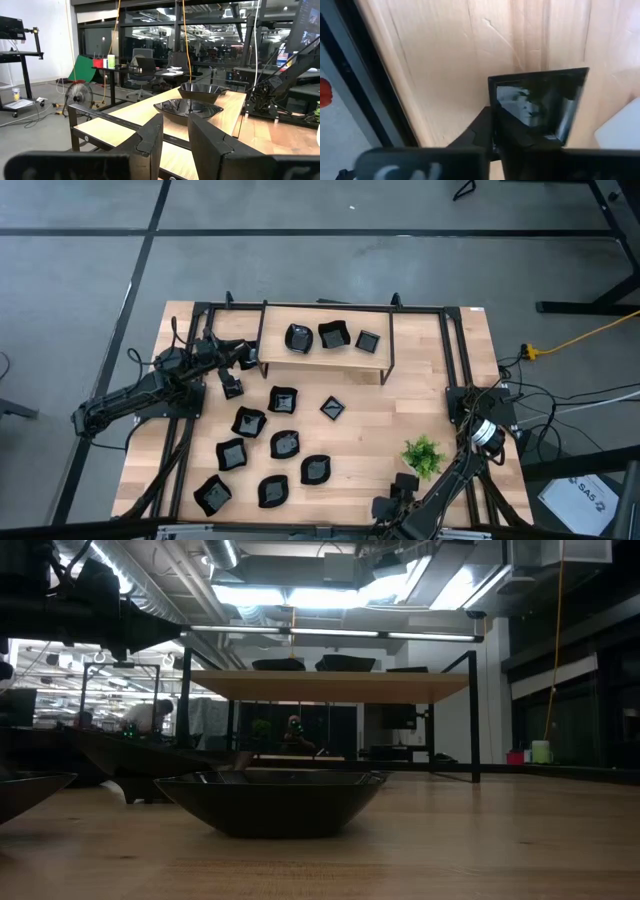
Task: Pick & Place Mini shaped plates
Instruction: Stack the square plate on top of the square plate on the shelf
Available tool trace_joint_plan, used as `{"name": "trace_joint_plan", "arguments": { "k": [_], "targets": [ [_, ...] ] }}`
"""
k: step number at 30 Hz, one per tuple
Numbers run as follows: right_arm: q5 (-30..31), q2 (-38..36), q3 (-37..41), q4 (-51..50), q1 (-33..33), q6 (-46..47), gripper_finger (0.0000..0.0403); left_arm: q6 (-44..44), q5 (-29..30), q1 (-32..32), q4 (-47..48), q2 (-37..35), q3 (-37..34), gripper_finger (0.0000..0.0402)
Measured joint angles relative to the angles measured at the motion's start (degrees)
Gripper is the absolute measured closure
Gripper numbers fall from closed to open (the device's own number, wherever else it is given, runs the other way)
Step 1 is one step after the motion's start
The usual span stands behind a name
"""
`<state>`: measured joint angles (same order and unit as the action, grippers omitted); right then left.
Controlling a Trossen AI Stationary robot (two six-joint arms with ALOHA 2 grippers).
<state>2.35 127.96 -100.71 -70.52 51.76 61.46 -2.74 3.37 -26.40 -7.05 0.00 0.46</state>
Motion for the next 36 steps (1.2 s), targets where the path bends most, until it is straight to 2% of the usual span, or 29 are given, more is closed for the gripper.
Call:
{"name": "trace_joint_plan", "arguments": {
  "k": [9,18,23,30,36],
  "targets": [
    [-0.09,0.07,-8.35,-8.17,-2.43,-3.22,0.0398,0.0,-0.01,0.0,0.0,0.01,0.0,0.0315],
    [5.94,0.08,-18.83,-14.52,-6.09,-11.72,0.0399,-0.04,0.0,-0.02,0.0,0.0,0.01,0.0315],
    [8.86,0.07,-25.36,-19.21,-9.27,-19.46,0.0399,-0.03,0.01,-0.02,0.0,-0.01,0.01,0.0315],
    [10.29,0.09,-33.58,-19.53,-14.54,-34.49,0.0398,-0.02,0.01,-0.02,0.0,0.01,0.01,0.0315],
    [11.64,-2.76,-33.64,-19.48,-19.21,-44.92,0.0398,-0.02,0.0,0.0,0.0,0.0,0.0,0.0315]
  ]
}}
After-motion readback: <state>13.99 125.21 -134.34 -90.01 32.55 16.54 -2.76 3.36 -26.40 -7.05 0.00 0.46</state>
